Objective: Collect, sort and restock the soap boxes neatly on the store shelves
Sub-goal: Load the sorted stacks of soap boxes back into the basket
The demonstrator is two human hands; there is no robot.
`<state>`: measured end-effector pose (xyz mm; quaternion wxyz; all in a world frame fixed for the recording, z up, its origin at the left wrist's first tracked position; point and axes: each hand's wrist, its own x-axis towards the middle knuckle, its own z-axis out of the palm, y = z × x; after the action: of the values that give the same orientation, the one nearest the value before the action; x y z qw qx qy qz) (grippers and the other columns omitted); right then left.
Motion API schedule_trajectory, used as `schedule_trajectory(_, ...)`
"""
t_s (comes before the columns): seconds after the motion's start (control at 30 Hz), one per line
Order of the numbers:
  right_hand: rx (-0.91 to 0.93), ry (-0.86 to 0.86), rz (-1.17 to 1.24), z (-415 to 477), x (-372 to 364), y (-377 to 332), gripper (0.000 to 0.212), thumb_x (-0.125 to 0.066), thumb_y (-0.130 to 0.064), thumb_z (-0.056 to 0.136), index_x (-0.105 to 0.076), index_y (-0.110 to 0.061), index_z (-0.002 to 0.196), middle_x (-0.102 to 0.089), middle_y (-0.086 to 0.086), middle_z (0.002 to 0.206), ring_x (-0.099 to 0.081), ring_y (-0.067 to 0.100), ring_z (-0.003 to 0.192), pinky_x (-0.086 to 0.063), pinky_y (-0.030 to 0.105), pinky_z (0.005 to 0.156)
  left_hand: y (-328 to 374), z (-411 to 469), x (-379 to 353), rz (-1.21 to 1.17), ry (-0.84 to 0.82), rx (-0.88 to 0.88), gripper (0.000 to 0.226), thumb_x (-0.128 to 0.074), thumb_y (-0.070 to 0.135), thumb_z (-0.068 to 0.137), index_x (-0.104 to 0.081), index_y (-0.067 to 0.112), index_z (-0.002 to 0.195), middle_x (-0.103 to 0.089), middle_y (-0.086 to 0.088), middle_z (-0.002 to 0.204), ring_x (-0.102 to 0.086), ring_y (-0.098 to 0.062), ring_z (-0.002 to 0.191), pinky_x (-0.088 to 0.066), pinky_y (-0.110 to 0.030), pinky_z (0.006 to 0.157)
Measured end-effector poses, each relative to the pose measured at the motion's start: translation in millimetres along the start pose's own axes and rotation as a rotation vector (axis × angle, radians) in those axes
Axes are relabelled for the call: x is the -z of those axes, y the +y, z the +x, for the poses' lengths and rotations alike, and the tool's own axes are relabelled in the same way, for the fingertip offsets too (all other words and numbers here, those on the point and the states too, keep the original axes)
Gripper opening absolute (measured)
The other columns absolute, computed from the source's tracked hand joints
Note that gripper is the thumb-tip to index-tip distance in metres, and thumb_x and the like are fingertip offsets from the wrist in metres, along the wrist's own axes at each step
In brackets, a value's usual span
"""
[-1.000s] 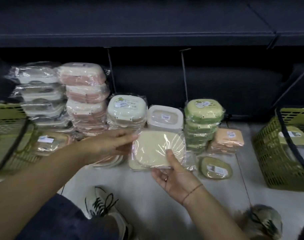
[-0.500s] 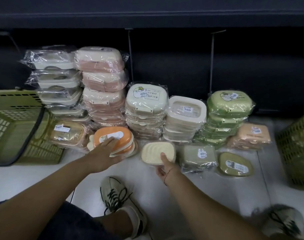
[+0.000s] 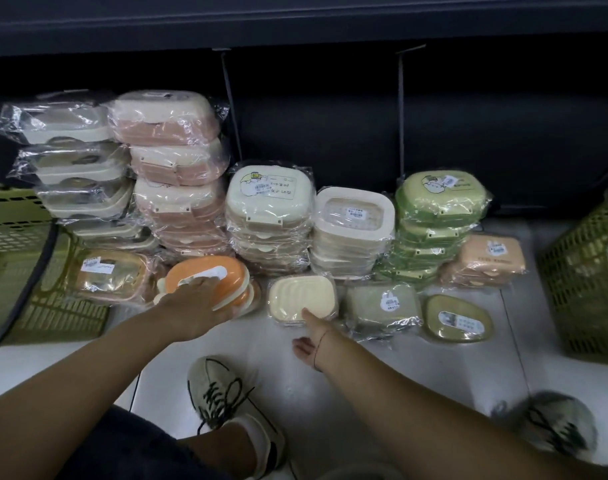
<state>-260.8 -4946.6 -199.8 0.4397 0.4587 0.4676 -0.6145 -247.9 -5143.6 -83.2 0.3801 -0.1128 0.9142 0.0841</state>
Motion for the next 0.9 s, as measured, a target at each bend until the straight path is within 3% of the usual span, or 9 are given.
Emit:
schedule_trajectory(0.13,0.010,-0.298,-0.260,-67.7,27.1,-28.1,0.034,-0.054,-0.040,0.097,-0.051,-0.007,0.096,-0.055,0.009,0.083,-0.058,0.017,0.073,-0.050,0.028,0.067,49.9,-20.8,17.0,0.022,-0.046,-0.144,0.062,-0.047,0.055,0.095,-0.036,0.020,0.146,-0.046,0.002,0.143,-0.052,-0.015,0.119,-0.041,-0.026,0.095)
schedule_trajectory(0.2,0.154,-0.411,-0.474,-108.1,57.5,-64.7,0.027,-0.051,-0.036,0.099,-0.052,-0.009,0.096,-0.057,0.007,0.084,-0.059,0.015,0.075,-0.050,0.026,0.073,87.5,-33.0,25.0,-0.058,-0.014,-0.264,0.052,-0.053,0.051,0.094,-0.045,0.025,0.138,-0.057,0.011,0.123,-0.057,-0.007,0.104,-0.044,-0.019,0.086)
schedule_trajectory(0.27,0.356,-0.388,-0.700,-145.2,100.6,-112.1,0.024,-0.051,-0.032,0.099,-0.056,-0.009,0.103,-0.060,0.005,0.088,-0.060,0.014,0.079,-0.051,0.023,0.073,133.4,-42.2,30.8,-0.140,0.018,-0.370,0.039,-0.058,0.048,0.092,-0.052,0.034,0.127,-0.058,0.019,0.114,-0.058,-0.003,0.107,-0.046,-0.021,0.091)
schedule_trajectory(0.4,0.678,-0.014,-0.833,-207.5,227.3,-207.1,0.024,-0.056,-0.031,0.096,-0.057,-0.010,0.108,-0.063,0.008,0.099,-0.062,0.014,0.084,-0.052,0.021,0.070,256.9,-47.4,32.2,-0.229,0.046,-0.618,0.031,-0.063,0.048,0.090,-0.059,0.034,0.117,-0.063,0.018,0.109,-0.060,-0.001,0.102,-0.046,-0.022,0.093)
schedule_trajectory(0.47,0.749,0.182,-0.739,-230.8,305.0,-237.4,0.024,-0.056,-0.030,0.097,-0.055,-0.010,0.110,-0.063,0.009,0.097,-0.062,0.016,0.085,-0.052,0.027,0.079,326.7,-47.8,28.0,-0.280,0.052,-0.742,0.036,-0.065,0.050,0.087,-0.062,0.028,0.116,-0.063,0.016,0.106,-0.061,-0.007,0.101,-0.047,-0.028,0.095)
schedule_trajectory(0.53,0.793,0.372,-0.677,-245.7,382.3,-252.1,0.020,-0.055,-0.029,0.097,-0.057,-0.011,0.104,-0.061,0.008,0.094,-0.060,0.015,0.083,-0.051,0.028,0.078,394.4,-45.1,21.9,-0.271,0.104,-0.853,0.037,-0.063,0.049,0.088,-0.063,0.024,0.116,-0.062,0.013,0.102,-0.061,-0.010,0.102,-0.047,-0.027,0.093)
schedule_trajectory(0.63,0.815,0.653,-0.619,-247.5,486.7,-253.2,0.022,-0.060,-0.033,0.094,-0.061,-0.013,0.102,-0.058,0.007,0.099,-0.056,0.020,0.091,-0.045,0.031,0.082,489.6,-38.5,7.3,-0.256,0.109,-0.944,0.039,-0.060,0.041,0.094,-0.059,0.019,0.125,-0.062,0.002,0.116,-0.059,-0.018,0.110,-0.047,-0.033,0.095)
schedule_trajectory(0.73,0.834,0.892,-0.573,-234.7,557.6,-245.7,0.045,-0.067,-0.036,0.089,-0.059,-0.009,0.125,-0.058,0.010,0.126,-0.053,0.028,0.117,-0.037,0.033,0.102,567.6,-27.3,-12.6,-0.125,0.069,-0.965,0.048,-0.053,0.039,0.098,-0.048,0.013,0.137,-0.050,-0.009,0.139,-0.049,-0.026,0.126,-0.040,-0.032,0.100)
schedule_trajectory(0.9,0.766,1.068,-0.575,-201.3,613.7,-259.8,0.074,-0.069,-0.040,0.086,-0.036,-0.010,0.146,-0.037,0.014,0.148,-0.039,0.032,0.134,-0.030,0.037,0.109,646.4,11.1,-39.9,0.024,-0.024,-0.810,0.069,-0.044,0.051,0.099,-0.026,0.009,0.150,-0.025,-0.015,0.156,-0.030,-0.032,0.141,-0.029,-0.035,0.110)
